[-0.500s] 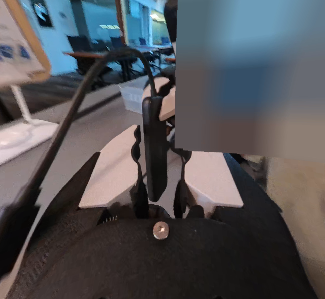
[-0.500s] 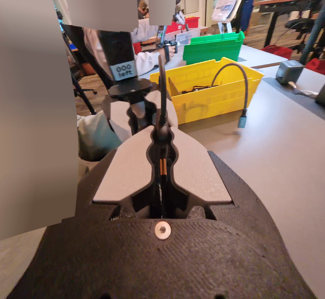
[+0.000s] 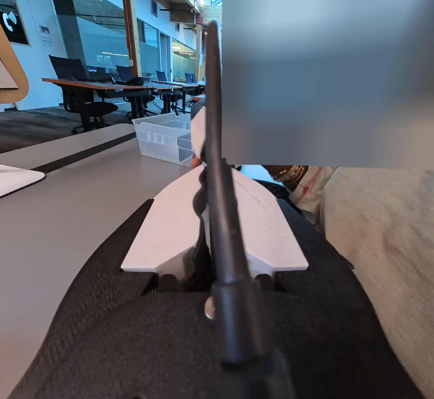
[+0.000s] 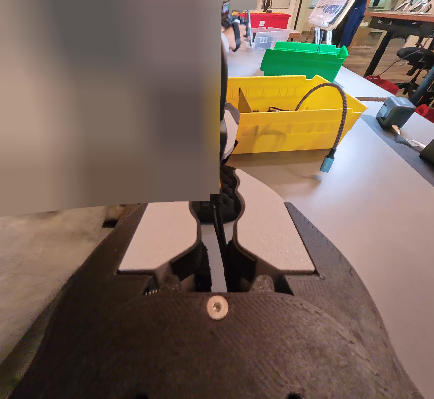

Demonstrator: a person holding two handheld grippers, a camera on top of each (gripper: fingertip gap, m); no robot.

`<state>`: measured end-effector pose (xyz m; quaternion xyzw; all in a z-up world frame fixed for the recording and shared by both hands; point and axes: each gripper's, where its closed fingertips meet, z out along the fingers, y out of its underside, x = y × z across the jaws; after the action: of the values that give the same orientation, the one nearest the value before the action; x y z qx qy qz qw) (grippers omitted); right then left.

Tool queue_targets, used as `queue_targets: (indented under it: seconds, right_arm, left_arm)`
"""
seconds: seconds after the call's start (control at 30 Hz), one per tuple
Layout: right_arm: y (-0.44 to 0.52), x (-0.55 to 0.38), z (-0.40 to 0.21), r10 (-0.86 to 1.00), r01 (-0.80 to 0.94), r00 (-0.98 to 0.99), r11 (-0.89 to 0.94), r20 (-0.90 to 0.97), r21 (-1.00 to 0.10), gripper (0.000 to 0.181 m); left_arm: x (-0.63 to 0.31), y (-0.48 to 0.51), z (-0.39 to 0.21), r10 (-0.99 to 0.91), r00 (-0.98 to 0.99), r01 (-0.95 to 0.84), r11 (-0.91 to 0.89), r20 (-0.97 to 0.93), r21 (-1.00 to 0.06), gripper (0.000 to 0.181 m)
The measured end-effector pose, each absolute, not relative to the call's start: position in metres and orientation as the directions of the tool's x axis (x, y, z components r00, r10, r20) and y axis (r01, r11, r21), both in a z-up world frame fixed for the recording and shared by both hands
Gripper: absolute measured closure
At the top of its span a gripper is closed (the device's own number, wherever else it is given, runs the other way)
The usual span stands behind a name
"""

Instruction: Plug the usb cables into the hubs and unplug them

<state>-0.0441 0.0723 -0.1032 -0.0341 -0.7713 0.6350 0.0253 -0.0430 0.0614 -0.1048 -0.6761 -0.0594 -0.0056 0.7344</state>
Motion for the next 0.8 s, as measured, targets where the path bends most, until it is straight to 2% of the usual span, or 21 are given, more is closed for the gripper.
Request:
queue_targets:
  seconds: [0.03, 0.47, 0.6, 0.67, 0.8]
  right_arm:
    - [0.070, -0.043, -0.106, 0.081, 0.008, -0.997, 0.199, 0.009, -0.980, 0.160]
    - [0.062, -0.033, -0.121, 0.030, -0.052, -0.998, 0.274, 0.062, -0.960, 0.174]
    - [0.061, -0.035, -0.127, 0.048, -0.040, -0.997, 0.309, 0.057, -0.950, 0.175]
    - [0.060, -0.032, -0.128, 0.033, -0.032, -0.998, 0.308, 0.044, -0.951, 0.175]
    - [0.057, -0.029, -0.128, 0.020, -0.045, -0.998, 0.307, 0.054, -0.950, 0.174]
  left_arm:
    - [-0.042, 0.062, -0.105, 0.069, 0.994, 0.084, 0.091, 0.090, -0.992, 0.169]
    - [-0.033, 0.058, -0.103, 0.034, 0.998, 0.052, 0.151, 0.058, -0.987, 0.168]
    - [-0.034, 0.059, -0.118, 0.054, 0.999, 0.002, 0.073, 0.006, -0.997, 0.160]
    - [-0.033, 0.058, -0.120, 0.046, 0.999, 0.004, 0.078, 0.008, -0.997, 0.167]
    - [-0.029, 0.056, -0.119, 0.010, 1.000, 0.018, 0.104, 0.019, -0.994, 0.169]
